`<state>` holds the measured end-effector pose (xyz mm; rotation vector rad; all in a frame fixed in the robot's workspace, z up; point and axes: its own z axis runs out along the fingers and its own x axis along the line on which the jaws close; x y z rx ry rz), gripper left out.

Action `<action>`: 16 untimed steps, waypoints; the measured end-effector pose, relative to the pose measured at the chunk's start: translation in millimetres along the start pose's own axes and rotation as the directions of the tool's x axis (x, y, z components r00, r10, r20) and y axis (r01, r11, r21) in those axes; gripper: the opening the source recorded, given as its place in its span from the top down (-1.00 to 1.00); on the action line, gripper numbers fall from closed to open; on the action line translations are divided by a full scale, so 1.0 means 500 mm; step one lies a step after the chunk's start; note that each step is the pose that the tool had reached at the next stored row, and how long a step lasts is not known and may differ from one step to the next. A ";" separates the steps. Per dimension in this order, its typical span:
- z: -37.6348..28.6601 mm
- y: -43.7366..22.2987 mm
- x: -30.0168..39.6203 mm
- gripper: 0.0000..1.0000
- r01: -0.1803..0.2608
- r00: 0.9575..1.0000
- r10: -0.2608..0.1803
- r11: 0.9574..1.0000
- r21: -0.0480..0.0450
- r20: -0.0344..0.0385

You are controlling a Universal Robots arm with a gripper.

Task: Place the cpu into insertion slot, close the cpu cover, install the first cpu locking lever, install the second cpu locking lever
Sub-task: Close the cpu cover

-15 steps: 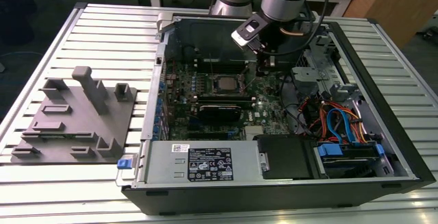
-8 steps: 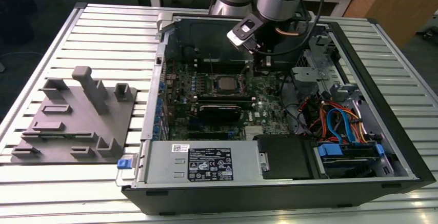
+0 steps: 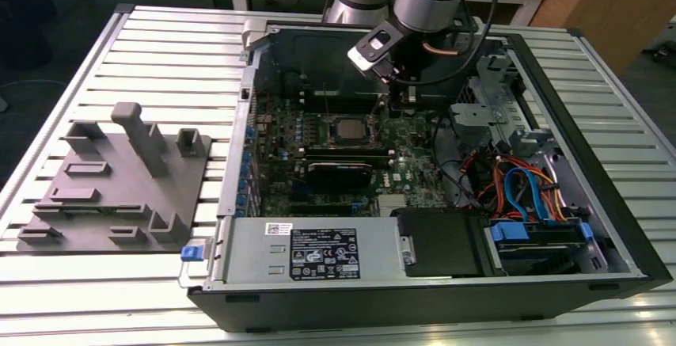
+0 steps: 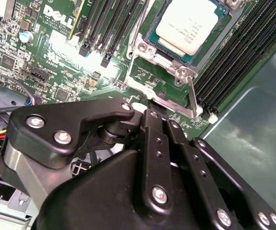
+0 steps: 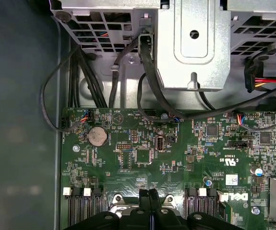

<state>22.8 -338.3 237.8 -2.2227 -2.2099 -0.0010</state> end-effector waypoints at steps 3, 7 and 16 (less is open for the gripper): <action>0.000 -0.001 0.000 0.79 0.000 1.000 0.000 1.000 0.000 0.000; 0.000 -0.003 0.000 0.79 0.000 1.000 0.000 1.000 0.000 0.000; 0.000 -0.009 0.000 0.79 0.000 1.000 0.000 1.000 0.000 0.000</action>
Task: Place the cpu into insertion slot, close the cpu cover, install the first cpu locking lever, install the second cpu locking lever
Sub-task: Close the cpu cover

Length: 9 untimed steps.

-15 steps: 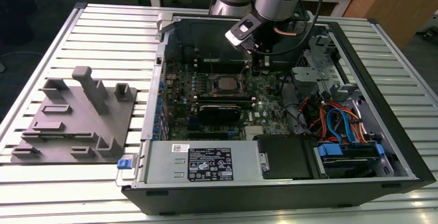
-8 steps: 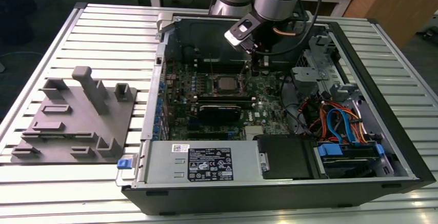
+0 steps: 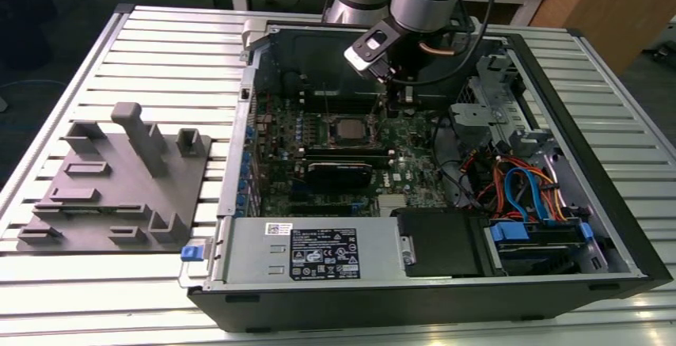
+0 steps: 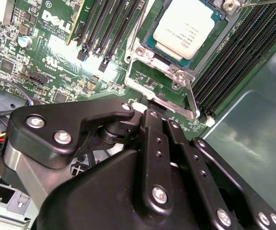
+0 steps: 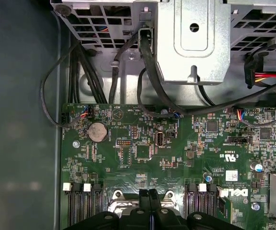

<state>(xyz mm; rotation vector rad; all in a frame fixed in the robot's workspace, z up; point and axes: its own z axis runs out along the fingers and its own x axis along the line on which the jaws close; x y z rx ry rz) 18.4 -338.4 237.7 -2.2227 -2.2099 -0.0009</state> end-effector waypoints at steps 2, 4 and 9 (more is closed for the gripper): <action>0.000 0.000 0.000 0.79 0.000 1.000 0.000 1.000 0.000 0.000; -0.002 0.000 0.000 0.79 0.000 1.000 0.000 1.000 0.002 -0.001; -0.004 0.000 0.000 0.79 0.000 1.000 0.000 1.000 0.005 -0.005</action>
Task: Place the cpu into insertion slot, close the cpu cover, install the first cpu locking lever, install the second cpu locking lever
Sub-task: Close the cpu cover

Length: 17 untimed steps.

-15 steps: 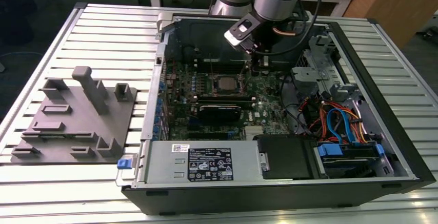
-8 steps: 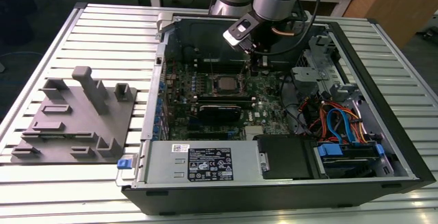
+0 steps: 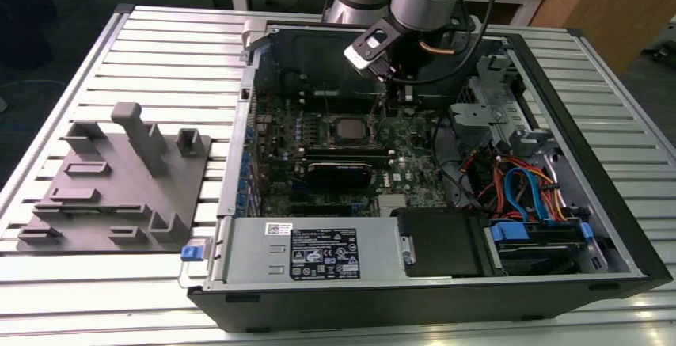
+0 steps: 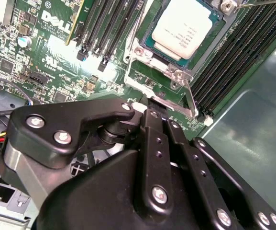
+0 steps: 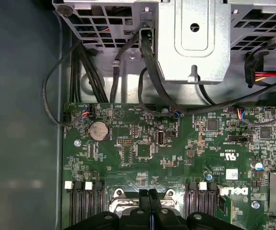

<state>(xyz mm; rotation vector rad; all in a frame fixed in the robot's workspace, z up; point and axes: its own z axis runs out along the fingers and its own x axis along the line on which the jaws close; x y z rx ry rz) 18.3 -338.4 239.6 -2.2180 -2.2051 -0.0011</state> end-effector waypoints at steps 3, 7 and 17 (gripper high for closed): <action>0.000 -0.001 0.000 0.79 0.000 1.000 0.000 1.000 0.000 -0.002; 0.000 -0.003 0.000 0.79 0.000 1.000 0.000 1.000 0.000 -0.002; 0.000 -0.012 0.000 0.79 0.000 1.000 0.000 1.000 0.000 -0.002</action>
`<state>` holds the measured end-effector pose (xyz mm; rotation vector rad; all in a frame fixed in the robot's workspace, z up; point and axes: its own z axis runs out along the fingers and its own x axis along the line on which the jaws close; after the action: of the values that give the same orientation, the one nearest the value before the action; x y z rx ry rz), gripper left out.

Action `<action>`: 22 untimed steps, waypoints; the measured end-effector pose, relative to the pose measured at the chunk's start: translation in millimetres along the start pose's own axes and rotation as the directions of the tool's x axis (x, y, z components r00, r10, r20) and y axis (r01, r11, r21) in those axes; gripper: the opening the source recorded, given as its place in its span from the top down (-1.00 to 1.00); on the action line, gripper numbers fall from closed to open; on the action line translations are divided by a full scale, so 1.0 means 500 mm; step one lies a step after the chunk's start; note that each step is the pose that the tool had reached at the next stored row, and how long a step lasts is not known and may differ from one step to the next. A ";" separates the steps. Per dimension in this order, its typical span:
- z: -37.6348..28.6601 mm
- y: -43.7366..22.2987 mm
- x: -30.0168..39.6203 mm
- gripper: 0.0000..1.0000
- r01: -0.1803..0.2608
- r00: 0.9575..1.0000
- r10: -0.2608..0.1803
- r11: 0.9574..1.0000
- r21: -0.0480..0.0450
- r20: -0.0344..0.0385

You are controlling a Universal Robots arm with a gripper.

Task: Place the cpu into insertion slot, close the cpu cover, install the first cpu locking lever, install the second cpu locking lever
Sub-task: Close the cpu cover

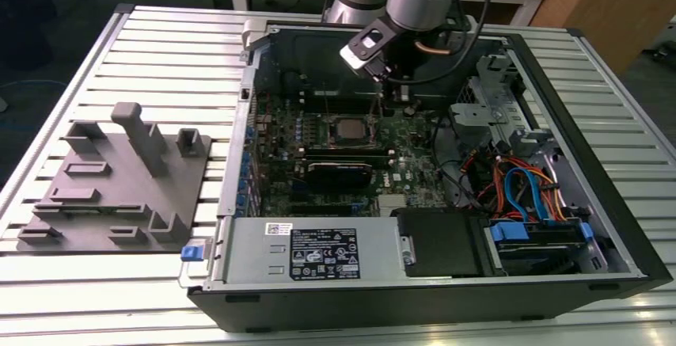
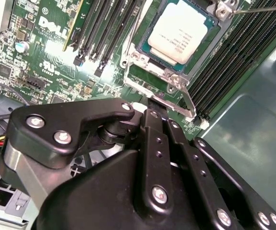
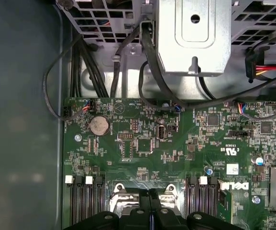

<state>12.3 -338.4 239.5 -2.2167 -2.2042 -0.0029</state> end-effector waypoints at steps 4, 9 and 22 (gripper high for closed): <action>0.000 -0.009 0.000 0.79 0.000 1.000 0.000 1.000 0.000 0.000; 0.001 -0.014 0.000 0.79 0.000 1.000 0.000 1.000 0.000 0.000; 0.010 -0.033 0.000 0.79 0.001 1.000 -0.001 1.000 0.000 -0.001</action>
<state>-4.1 -338.4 234.7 -2.2154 -2.2048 -0.0037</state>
